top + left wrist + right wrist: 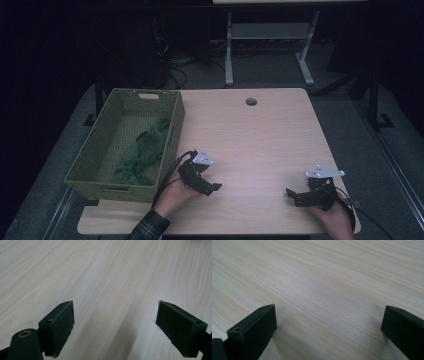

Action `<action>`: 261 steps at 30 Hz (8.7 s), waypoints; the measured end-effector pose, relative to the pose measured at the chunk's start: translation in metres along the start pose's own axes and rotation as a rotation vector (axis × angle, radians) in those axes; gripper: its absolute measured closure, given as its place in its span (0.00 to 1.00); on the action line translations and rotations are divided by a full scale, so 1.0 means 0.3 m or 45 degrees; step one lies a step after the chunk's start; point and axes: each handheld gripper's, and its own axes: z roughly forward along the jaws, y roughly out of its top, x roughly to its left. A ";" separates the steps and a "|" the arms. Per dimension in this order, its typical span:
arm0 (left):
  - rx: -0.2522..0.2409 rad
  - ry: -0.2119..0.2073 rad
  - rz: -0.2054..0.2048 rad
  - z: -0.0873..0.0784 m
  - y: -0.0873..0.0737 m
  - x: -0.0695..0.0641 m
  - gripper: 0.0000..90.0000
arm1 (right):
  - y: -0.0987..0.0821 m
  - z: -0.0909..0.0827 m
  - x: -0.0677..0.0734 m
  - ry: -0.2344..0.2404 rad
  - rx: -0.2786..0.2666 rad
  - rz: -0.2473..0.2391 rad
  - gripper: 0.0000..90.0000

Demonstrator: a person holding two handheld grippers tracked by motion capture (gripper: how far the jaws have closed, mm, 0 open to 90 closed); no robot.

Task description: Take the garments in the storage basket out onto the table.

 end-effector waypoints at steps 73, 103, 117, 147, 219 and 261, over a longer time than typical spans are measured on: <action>-0.104 -0.010 -0.019 -0.315 0.121 0.135 0.22 | 0.000 0.000 0.000 0.000 -0.001 -0.001 0.00; -0.159 0.178 -0.140 -0.517 0.000 0.247 0.38 | 0.000 0.000 0.000 0.000 -0.001 -0.001 0.00; -0.134 0.259 -0.220 -0.572 -0.098 0.302 0.38 | 0.000 0.000 0.000 -0.001 -0.001 0.001 0.00; 0.084 0.294 -0.282 -0.470 -0.240 0.415 0.38 | 0.001 0.001 -0.001 0.001 -0.001 0.000 0.00; -0.201 0.177 -0.538 -0.647 -0.162 0.460 0.87 | 0.001 0.001 -0.001 0.000 -0.001 0.000 0.00; -0.453 0.251 -0.328 -0.908 0.173 0.376 0.88 | 0.001 0.001 -0.001 0.001 -0.002 0.001 0.00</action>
